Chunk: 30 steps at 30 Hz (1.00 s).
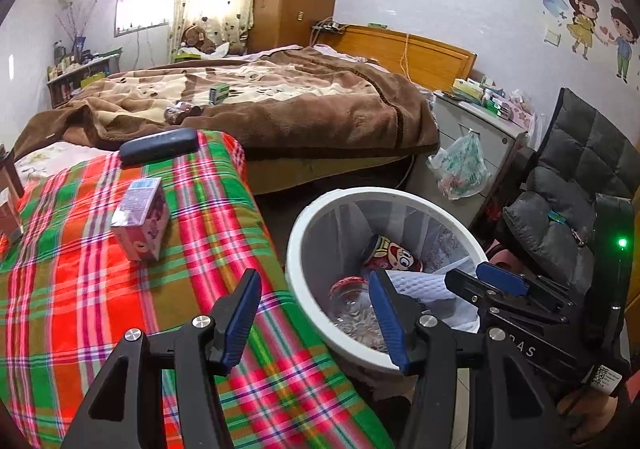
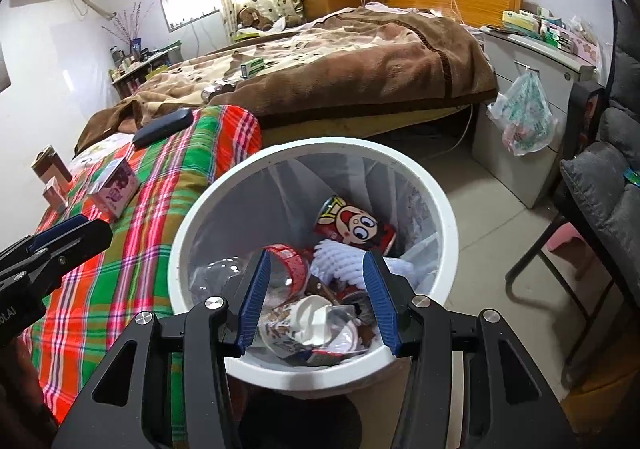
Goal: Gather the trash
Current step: 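Move both tools back toward the cartons on the bed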
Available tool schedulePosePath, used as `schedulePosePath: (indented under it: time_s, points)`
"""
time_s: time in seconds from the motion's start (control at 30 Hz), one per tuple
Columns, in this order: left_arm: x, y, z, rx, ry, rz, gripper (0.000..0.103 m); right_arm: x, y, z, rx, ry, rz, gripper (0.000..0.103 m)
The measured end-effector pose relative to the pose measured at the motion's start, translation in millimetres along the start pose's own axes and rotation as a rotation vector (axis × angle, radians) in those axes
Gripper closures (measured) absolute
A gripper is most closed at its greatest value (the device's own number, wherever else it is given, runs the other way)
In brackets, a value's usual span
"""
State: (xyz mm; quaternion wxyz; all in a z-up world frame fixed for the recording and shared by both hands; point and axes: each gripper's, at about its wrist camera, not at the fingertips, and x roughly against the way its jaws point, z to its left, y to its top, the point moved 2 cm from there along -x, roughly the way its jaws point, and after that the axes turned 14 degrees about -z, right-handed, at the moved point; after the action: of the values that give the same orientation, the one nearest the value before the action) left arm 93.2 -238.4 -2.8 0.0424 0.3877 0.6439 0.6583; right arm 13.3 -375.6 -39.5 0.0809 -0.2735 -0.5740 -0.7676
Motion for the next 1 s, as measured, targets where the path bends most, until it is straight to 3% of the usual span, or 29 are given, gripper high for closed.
schedulePosePath:
  time_s: [0.4,1.0]
  points:
    - [33.8,-0.7,49.5,0.045,0.108,-0.042,0.047,3.5,4.0,35.4,0.028,0.071,-0.03,0.048]
    - [85.5,-1.2,145.5,0.136,0.28,-0.095,0.04,-5.0,8.8,124.7,0.106,0.239,-0.033,0.048]
